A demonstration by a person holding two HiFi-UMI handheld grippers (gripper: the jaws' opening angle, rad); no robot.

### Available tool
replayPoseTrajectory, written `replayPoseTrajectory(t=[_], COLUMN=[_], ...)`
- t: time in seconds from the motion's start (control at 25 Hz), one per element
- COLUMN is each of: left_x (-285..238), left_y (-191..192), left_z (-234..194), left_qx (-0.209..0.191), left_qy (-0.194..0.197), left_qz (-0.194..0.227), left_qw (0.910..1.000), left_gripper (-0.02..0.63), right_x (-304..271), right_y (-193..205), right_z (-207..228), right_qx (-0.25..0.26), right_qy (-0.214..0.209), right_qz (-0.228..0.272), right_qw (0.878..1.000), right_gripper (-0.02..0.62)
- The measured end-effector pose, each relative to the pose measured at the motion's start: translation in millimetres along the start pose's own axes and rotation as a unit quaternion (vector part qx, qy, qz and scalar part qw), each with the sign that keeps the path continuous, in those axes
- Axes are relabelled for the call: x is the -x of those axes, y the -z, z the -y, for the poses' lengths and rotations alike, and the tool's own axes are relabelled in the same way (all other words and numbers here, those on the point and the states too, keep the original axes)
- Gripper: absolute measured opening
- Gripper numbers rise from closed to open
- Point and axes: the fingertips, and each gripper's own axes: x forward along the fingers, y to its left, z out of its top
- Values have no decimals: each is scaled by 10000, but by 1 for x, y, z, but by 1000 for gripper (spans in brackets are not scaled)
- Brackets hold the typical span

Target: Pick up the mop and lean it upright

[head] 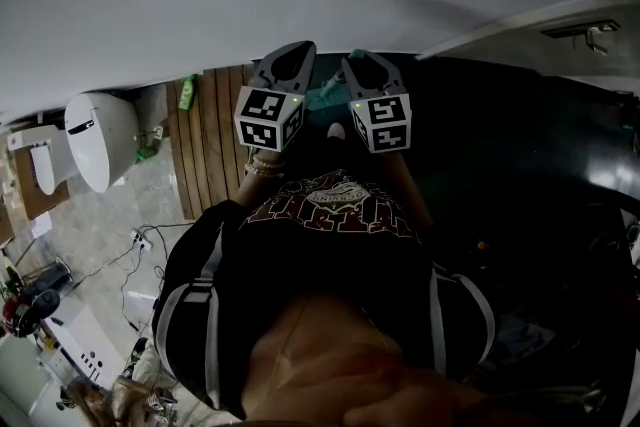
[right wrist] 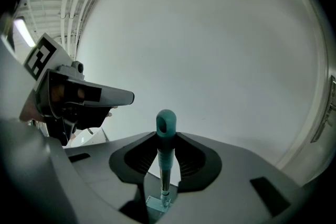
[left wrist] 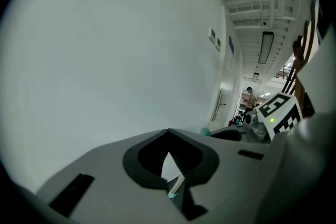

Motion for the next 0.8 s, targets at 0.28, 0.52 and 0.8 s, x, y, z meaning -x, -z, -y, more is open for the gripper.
replayPoseTrajectory(t=[0.28,0.52,0.8], left_x=[1,0,-1], left_y=[1,0,-4], left_z=[5,7,13], left_qx=[-11,-70,-132], left_qy=[27,-27,68], left_qz=[-26,4,134], left_qw=[10000,10000,9998], left_gripper=[46,46,46], right_x=[4,6,6], right_y=[2,4,5], right_z=[-3,0,2], right_qx=[-7,-14,-27], right_qy=[-25,-35,-39], right_qz=[2,3,5], right_qw=[10000,10000,10000], right_gripper=[110,110,110])
